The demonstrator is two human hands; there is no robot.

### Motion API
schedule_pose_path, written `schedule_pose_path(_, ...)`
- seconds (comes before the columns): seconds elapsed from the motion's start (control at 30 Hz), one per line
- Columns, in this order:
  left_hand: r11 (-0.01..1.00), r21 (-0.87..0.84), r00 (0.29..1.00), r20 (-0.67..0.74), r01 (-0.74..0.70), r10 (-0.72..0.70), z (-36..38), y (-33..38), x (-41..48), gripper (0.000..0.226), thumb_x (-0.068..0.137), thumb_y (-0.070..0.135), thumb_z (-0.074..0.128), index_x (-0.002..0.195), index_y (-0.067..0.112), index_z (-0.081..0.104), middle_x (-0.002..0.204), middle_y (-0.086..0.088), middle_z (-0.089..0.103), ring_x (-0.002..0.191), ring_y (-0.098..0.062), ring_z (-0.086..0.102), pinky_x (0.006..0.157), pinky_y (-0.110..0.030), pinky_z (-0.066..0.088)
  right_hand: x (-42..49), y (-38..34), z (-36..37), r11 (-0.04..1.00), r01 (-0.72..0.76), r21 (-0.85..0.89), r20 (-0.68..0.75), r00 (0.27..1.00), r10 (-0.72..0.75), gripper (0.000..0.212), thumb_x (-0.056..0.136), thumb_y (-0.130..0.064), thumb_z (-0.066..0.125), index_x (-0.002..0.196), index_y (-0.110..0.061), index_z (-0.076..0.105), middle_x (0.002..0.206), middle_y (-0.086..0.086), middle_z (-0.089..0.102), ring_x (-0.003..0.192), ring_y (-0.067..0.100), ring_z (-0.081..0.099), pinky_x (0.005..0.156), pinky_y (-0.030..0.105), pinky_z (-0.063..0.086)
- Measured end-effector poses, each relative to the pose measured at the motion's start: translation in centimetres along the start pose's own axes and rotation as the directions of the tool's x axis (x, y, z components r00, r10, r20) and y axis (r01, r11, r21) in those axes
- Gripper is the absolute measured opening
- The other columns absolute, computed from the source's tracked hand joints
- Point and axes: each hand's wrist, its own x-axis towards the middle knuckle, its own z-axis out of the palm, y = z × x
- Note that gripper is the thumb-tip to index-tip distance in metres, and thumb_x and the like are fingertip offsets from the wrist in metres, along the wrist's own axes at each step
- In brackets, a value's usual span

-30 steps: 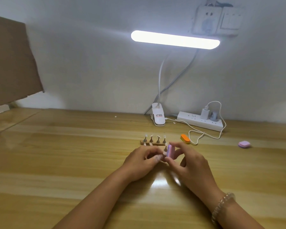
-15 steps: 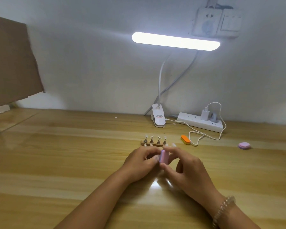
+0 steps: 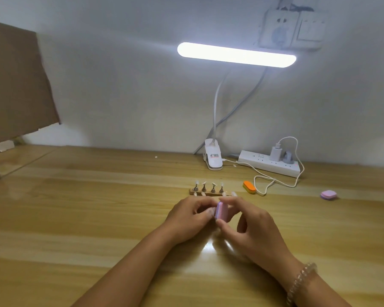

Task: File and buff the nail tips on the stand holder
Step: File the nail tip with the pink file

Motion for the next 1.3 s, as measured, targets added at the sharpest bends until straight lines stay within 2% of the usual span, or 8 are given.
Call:
schedule_pose_path(0.13,1.000,-0.001,1.000,0.009,-0.004,0.004,0.1,0.0,0.1,0.021,0.088,0.040,0.052,0.089,0.048,0.071,0.089,0.018,0.074,0.094,-0.006,0.068,0.093,-0.050,0.052,0.7,0.7,-0.3,0.995,-0.104,-0.002,-0.077,0.992,0.103,0.038,0.080,-0.028,0.077,0.115,-0.033,0.063,0.083,-0.017,0.066,0.055,0.000,0.055,0.059,0.028,0.049)
schedule_pose_path(0.23,1.000,-0.004,1.000,0.004,-0.001,0.001,0.1,-0.2,0.1,0.024,0.087,0.037,0.051,0.095,0.043,0.073,0.092,0.018,0.074,0.093,-0.007,0.067,0.091,-0.048,0.053,0.0,0.2,0.1,0.999,0.007,-0.035,-0.011,1.000,-0.007,0.039,0.077,-0.027,0.078,0.112,-0.034,0.063,0.081,-0.020,0.066,0.058,-0.008,0.052,0.057,0.017,0.040)
schedule_pose_path(0.4,0.998,-0.057,1.000,0.008,0.023,-0.023,0.3,-0.2,0.1,0.018,0.086,0.041,0.054,0.087,0.044,0.072,0.078,0.022,0.069,0.073,0.003,0.059,0.072,-0.035,0.048,0.5,0.7,-0.2,0.995,-0.102,-0.017,-0.073,0.992,0.101,0.035,0.078,-0.029,0.076,0.110,-0.036,0.063,0.080,-0.020,0.065,0.056,0.000,0.055,0.061,0.030,0.050)
schedule_pose_path(0.77,0.997,-0.079,1.000,0.022,0.020,-0.018,0.2,-0.3,0.0,0.024,0.083,0.034,0.056,0.096,0.038,0.075,0.090,0.014,0.074,0.081,-0.006,0.067,0.079,-0.038,0.054,0.0,-0.1,-0.1,0.996,-0.036,0.085,-0.009,0.999,0.036,0.031,0.080,-0.050,0.064,0.108,-0.036,0.067,0.078,-0.020,0.065,0.053,0.009,0.057,0.055,0.027,0.048)
schedule_pose_path(0.9,0.997,-0.070,0.999,0.007,0.040,-0.040,0.4,-0.2,0.0,0.017,0.079,0.044,0.060,0.089,0.043,0.075,0.086,0.011,0.074,0.063,0.000,0.055,0.065,-0.034,0.050,0.5,0.8,-0.4,0.989,-0.144,0.021,-0.065,0.987,0.145,0.032,0.081,-0.054,0.065,0.104,-0.033,0.068,0.077,-0.019,0.065,0.058,0.007,0.058,0.061,0.032,0.051)
schedule_pose_path(1.03,0.996,-0.085,0.999,0.015,0.042,-0.041,0.4,-0.2,0.0,0.017,0.075,0.037,0.063,0.085,0.043,0.075,0.088,0.006,0.075,0.077,-0.016,0.068,0.069,-0.041,0.054,0.1,0.0,-0.1,0.998,-0.065,-0.007,-0.020,0.998,0.065,0.036,0.074,-0.062,0.064,0.098,-0.035,0.065,0.079,-0.019,0.063,0.057,0.007,0.055,0.055,0.029,0.049)
schedule_pose_path(1.13,0.996,-0.080,0.999,0.007,0.034,-0.034,0.4,-0.4,0.0,0.014,0.077,0.044,0.062,0.084,0.047,0.074,0.080,0.012,0.072,0.060,-0.004,0.055,0.061,-0.031,0.046,0.4,0.6,-0.3,0.988,-0.156,0.003,-0.094,0.983,0.155,0.034,0.074,-0.060,0.068,0.093,-0.032,0.066,0.080,-0.018,0.064,0.063,0.004,0.055,0.062,0.032,0.050)
schedule_pose_path(1.3,0.994,-0.110,1.000,0.009,0.024,-0.023,0.5,-0.5,0.1,0.016,0.079,0.040,0.064,0.088,0.040,0.077,0.084,0.006,0.074,0.068,-0.008,0.060,0.066,-0.035,0.049,0.2,0.3,-0.1,0.995,-0.094,-0.025,-0.048,0.995,0.093,0.036,0.072,-0.064,0.064,0.089,-0.033,0.062,0.081,-0.018,0.062,0.061,0.008,0.054,0.056,0.030,0.048)
